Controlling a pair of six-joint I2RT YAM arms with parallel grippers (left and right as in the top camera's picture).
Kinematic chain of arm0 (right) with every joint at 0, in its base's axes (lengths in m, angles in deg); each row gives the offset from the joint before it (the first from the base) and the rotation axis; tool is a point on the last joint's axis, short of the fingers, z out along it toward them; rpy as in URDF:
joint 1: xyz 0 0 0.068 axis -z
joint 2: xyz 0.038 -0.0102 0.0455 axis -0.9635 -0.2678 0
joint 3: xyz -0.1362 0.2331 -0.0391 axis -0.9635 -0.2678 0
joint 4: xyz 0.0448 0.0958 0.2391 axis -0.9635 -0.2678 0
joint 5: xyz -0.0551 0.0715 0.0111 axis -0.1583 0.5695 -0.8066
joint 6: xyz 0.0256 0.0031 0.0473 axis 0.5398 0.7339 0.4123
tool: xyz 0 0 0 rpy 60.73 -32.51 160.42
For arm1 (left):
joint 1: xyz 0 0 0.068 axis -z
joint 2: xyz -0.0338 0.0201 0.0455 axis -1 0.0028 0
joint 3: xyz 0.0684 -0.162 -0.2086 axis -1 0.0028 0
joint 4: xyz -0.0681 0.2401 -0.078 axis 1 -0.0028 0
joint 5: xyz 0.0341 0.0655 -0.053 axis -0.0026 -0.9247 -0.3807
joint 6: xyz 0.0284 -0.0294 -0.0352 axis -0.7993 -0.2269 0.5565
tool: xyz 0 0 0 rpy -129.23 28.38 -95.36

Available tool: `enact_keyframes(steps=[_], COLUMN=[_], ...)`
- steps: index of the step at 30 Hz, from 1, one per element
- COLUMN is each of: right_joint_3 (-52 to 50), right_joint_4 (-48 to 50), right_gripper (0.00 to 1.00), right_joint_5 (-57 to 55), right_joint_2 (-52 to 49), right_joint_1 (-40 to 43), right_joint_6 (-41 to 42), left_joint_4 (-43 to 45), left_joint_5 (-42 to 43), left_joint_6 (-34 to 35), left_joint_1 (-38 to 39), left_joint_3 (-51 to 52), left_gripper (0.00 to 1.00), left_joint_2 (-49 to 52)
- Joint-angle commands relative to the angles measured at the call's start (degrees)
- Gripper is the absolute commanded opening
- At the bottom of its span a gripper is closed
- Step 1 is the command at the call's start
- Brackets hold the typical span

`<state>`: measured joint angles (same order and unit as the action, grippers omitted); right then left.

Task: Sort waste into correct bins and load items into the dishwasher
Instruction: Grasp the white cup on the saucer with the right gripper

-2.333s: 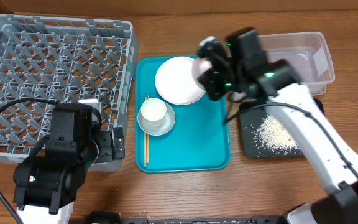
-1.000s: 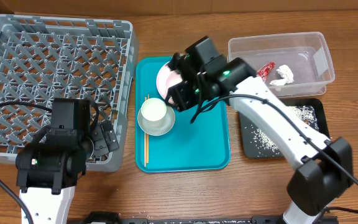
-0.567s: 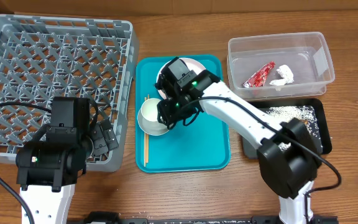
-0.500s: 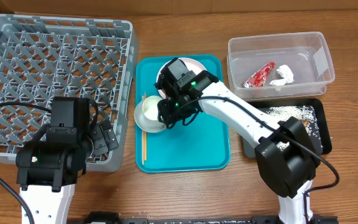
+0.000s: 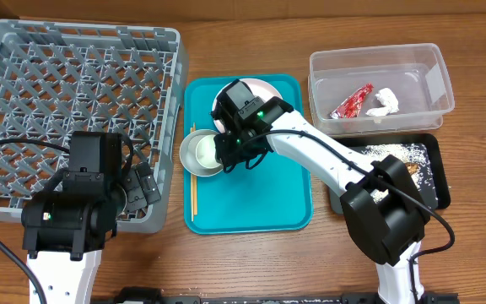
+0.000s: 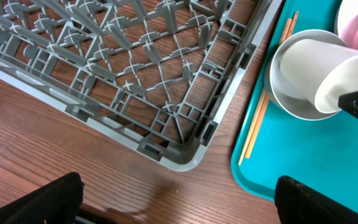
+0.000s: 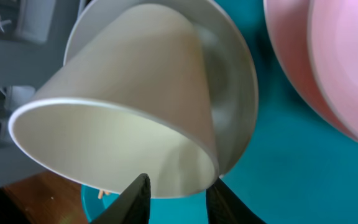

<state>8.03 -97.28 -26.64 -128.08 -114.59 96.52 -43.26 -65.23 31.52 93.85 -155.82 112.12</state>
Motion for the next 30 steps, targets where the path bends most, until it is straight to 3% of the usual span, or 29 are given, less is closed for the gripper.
enact_keyframes(steps=[1, 9, 12, 20, 30], right_joint_3=[-0.1, -0.1, -0.1, -0.2, -0.2], right_joint_4=[1.6, 5.0, 5.5, 5.5, 5.0], right_gripper=[0.33, 0.36, 0.27, 0.24, 0.04], right_joint_5=[-2.0, -7.6, -6.7, -3.6, -3.7], right_joint_2=[0.0, 0.0, 0.0, 0.0, -0.1], right_joint_1=[0.1, 0.1, 0.1, -1.0, -1.1], right_joint_6=[0.2, 0.1, 0.1, 0.1, 0.1], left_joint_4=[-0.1, -0.2, -0.2, -0.2, -0.2], left_joint_5=[0.1, 0.2, 0.2, 0.2, 0.2], left_joint_6=[1.0, 1.0, 1.0, 1.0, 1.0], left_joint_1=[-0.3, -0.3, -0.3, -0.3, -0.3], left_joint_3=[-1.0, -1.0, -1.0, -1.0, -1.0], left_gripper=[1.00, 1.00, 1.00, 1.00, 1.00], left_joint_2=[0.1, 0.1, 0.1, 0.1, 0.1])
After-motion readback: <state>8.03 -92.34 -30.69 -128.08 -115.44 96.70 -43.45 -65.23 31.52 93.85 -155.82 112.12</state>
